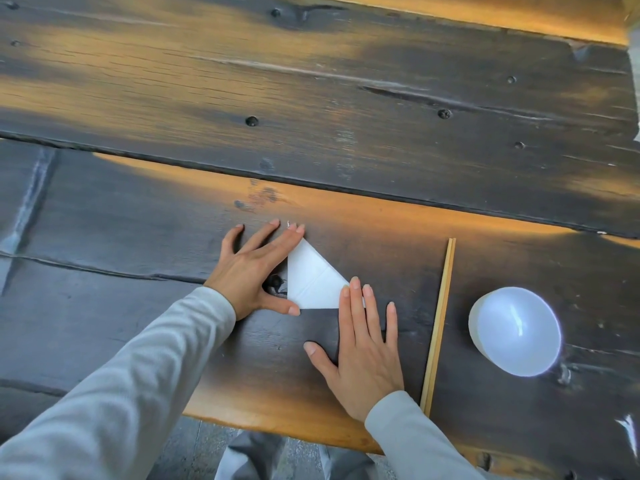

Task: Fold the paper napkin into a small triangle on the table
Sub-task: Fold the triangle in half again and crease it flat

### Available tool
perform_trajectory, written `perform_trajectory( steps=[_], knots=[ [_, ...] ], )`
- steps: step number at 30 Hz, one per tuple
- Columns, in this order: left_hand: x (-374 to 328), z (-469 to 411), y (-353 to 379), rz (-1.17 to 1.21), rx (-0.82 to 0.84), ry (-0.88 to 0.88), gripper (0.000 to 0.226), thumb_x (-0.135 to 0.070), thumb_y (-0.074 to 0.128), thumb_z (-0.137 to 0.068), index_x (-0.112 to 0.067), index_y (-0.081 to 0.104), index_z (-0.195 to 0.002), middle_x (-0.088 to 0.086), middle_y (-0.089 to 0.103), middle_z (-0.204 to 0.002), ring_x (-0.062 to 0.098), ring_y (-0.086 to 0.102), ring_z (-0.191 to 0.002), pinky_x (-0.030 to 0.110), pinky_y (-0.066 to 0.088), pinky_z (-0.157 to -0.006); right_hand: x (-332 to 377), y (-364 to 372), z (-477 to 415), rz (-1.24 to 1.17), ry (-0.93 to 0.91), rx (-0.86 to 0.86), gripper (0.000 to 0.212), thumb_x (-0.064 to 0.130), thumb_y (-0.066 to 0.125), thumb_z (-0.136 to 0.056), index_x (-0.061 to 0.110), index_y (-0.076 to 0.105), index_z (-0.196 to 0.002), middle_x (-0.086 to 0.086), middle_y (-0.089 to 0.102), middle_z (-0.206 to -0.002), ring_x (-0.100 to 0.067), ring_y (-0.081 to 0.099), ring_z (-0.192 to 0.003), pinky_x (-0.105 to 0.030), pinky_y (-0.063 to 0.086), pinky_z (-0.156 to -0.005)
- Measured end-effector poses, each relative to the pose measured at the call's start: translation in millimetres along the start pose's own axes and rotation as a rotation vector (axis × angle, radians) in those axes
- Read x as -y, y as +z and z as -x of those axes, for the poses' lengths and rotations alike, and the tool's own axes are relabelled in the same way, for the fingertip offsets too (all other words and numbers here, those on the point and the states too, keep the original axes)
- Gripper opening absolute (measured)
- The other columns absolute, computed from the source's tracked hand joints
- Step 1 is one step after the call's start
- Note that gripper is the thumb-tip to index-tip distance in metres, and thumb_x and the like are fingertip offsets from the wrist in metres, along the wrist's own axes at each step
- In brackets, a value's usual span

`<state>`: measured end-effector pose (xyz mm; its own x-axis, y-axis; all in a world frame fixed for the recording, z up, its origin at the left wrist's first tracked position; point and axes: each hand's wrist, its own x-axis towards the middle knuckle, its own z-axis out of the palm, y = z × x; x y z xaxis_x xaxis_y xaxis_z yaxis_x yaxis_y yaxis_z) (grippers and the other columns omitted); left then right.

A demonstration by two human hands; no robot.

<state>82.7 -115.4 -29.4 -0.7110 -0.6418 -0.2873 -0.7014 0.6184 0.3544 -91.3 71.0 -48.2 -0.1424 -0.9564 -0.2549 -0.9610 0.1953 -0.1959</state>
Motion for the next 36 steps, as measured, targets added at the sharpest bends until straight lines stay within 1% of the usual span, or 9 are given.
perform_trajectory(
  steps=[5,8,13,16,23,27,30,33,36],
  knots=[
    [1.1,-1.8,0.7,-0.046,0.043,-0.034,0.130,-0.096,0.047,-0.052,-0.045,-0.020,-0.150,-0.016,-0.003,-0.164,0.011,-0.013,-0.152,0.057,-0.004,-0.119,0.0,0.1,0.6,0.000,-0.005,-0.002,0.093,0.073,0.030,-0.098,0.009,0.010,-0.161,-0.008,0.004,-0.171,-0.024,0.001,-0.157,-0.054,0.003,-0.124],
    [1.2,-2.6,1.8,-0.101,0.059,-0.035,0.128,-0.098,0.042,-0.053,-0.046,-0.025,-0.148,-0.016,-0.006,-0.164,0.012,-0.015,-0.151,0.060,-0.003,-0.119,-0.3,-0.8,0.8,0.009,-0.004,0.004,0.093,0.074,0.028,-0.097,0.009,0.011,-0.161,-0.008,0.004,-0.171,-0.024,0.001,-0.157,-0.054,0.004,-0.124],
    [-2.5,-1.6,4.1,-0.165,0.091,-0.103,0.127,-0.102,0.027,-0.049,-0.045,-0.034,-0.144,-0.023,-0.022,-0.159,0.018,-0.023,-0.150,0.076,-0.006,-0.109,-2.0,-0.2,2.0,0.013,0.002,-0.002,0.093,0.075,0.027,-0.097,0.008,0.013,-0.161,-0.009,0.006,-0.171,-0.024,0.000,-0.157,-0.052,0.004,-0.124],
    [-2.7,-2.3,4.1,-0.155,0.108,-0.118,0.127,-0.103,0.022,-0.048,-0.044,-0.037,-0.142,-0.026,-0.027,-0.156,0.020,-0.025,-0.150,0.080,-0.005,-0.106,-2.3,-0.1,2.0,0.018,0.003,0.002,0.094,0.075,0.027,-0.097,0.007,0.012,-0.161,-0.010,0.005,-0.171,-0.025,0.000,-0.157,-0.053,0.005,-0.124],
    [1.4,-1.1,12.3,-0.207,0.098,-0.102,0.124,-0.103,0.016,-0.052,-0.040,-0.032,-0.147,-0.021,-0.028,-0.159,0.021,-0.026,-0.149,0.081,-0.006,-0.105,18.4,-11.5,-2.6,-0.078,-0.019,-0.027,0.091,0.068,0.032,-0.098,0.007,0.006,-0.161,-0.010,0.001,-0.171,-0.024,-0.002,-0.157,-0.056,0.000,-0.123],
    [1.0,0.2,12.9,-0.199,0.073,-0.095,0.120,-0.099,0.023,-0.056,-0.039,-0.023,-0.150,-0.021,-0.020,-0.162,0.021,-0.020,-0.151,0.081,-0.005,-0.105,54.0,-12.8,-11.4,-0.148,-0.151,-0.004,0.092,0.068,0.036,-0.097,0.009,0.008,-0.162,-0.007,0.000,-0.171,-0.022,-0.002,-0.157,-0.057,0.001,-0.122],
    [1.5,0.7,13.8,-0.207,0.067,-0.088,0.116,-0.094,0.028,-0.061,-0.039,-0.018,-0.153,-0.020,-0.018,-0.163,0.021,-0.021,-0.151,0.081,-0.004,-0.105,68.3,-9.1,-16.7,-0.144,-0.180,0.033,0.092,0.068,0.037,-0.096,0.009,0.009,-0.161,-0.007,0.000,-0.171,-0.020,-0.001,-0.157,-0.057,0.001,-0.121],
    [3.0,-0.3,14.1,-0.182,0.072,-0.098,0.118,-0.098,0.025,-0.059,-0.041,-0.020,-0.152,-0.024,-0.022,-0.161,0.019,-0.023,-0.150,0.080,-0.008,-0.104,58.4,-6.8,-16.5,-0.114,-0.159,0.056,0.091,0.068,0.036,-0.098,0.010,0.008,-0.162,-0.006,0.000,-0.171,-0.019,-0.003,-0.157,-0.055,0.000,-0.123],
    [4.1,-1.7,15.5,-0.173,0.080,-0.102,0.121,-0.103,0.019,-0.054,-0.043,-0.026,-0.149,-0.025,-0.025,-0.160,0.018,-0.026,-0.149,0.079,-0.011,-0.103,36.0,-6.5,-10.7,-0.063,-0.157,0.069,0.089,0.069,0.034,-0.098,0.010,0.011,-0.162,-0.006,0.004,-0.171,-0.023,-0.001,-0.157,-0.054,0.005,-0.123]
  ],
)
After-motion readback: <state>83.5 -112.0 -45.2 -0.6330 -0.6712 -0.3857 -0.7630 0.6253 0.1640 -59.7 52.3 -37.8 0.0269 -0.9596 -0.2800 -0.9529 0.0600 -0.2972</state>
